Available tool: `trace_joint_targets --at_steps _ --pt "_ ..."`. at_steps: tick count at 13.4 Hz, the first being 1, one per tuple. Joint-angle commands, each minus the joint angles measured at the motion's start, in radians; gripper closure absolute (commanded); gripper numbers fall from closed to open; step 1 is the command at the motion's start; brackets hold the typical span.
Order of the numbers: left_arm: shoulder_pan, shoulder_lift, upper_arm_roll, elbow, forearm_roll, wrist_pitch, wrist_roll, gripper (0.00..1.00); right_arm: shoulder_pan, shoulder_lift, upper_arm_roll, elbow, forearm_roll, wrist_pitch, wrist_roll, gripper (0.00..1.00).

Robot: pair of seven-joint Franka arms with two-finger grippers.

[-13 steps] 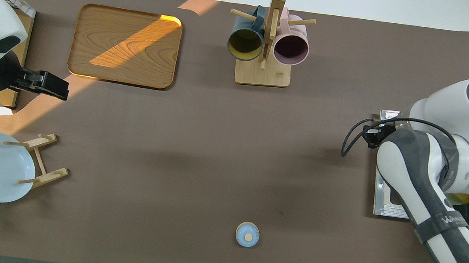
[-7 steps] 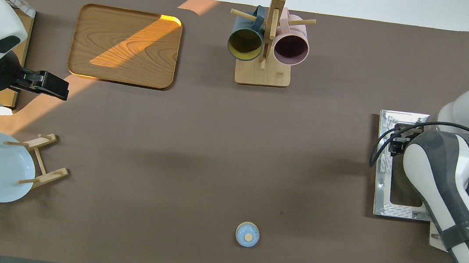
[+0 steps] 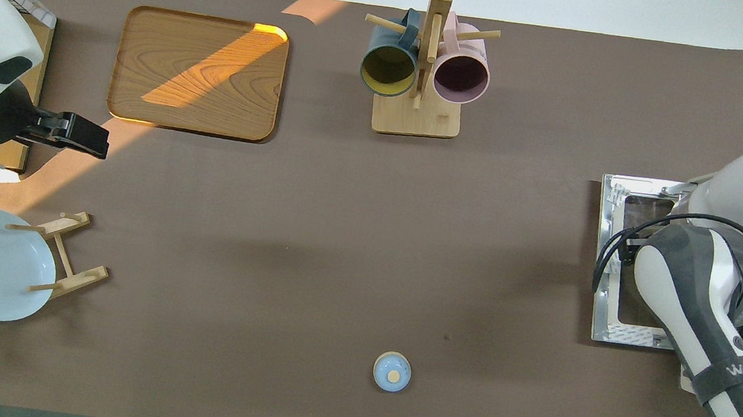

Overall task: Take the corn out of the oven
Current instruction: 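Grasp the green plate with corn and pull it out with the right gripper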

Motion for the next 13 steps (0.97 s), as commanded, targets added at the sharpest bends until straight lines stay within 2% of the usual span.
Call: trace_joint_targets --at_steps 1,2,3,4,6,8,12,13 --pt "0.001 -0.018 0.001 -0.016 0.018 0.006 0.004 0.0 -0.029 -0.057 0.008 -0.109 -0.02 0.09 -0.057 0.54" --pt "0.001 -0.02 0.001 -0.016 0.018 0.006 0.004 0.0 -0.031 -0.062 0.007 -0.128 -0.02 0.116 -0.07 0.67" --pt "0.001 -0.02 0.001 -0.016 0.018 0.006 0.004 0.0 -0.032 -0.063 0.007 -0.131 -0.023 0.12 -0.073 0.9" --pt "0.001 -0.02 0.001 -0.016 0.018 0.006 0.004 0.0 -0.031 -0.065 0.008 -0.131 -0.05 0.117 -0.076 1.0" --pt "0.001 -0.02 0.001 -0.016 0.018 0.006 0.004 0.0 -0.006 -0.06 0.014 -0.116 -0.1 0.104 -0.071 1.0" --pt "0.001 -0.018 0.001 -0.016 0.018 0.006 0.004 0.0 0.079 -0.042 0.014 -0.058 -0.1 0.088 -0.065 1.0" --pt "0.001 -0.02 0.001 -0.016 0.018 0.006 0.004 0.0 0.269 0.006 0.016 0.096 -0.095 -0.064 0.077 1.0" --pt "0.001 -0.018 0.001 -0.017 0.018 0.006 0.004 0.0 0.328 0.047 0.016 0.169 -0.087 -0.128 0.134 1.0"
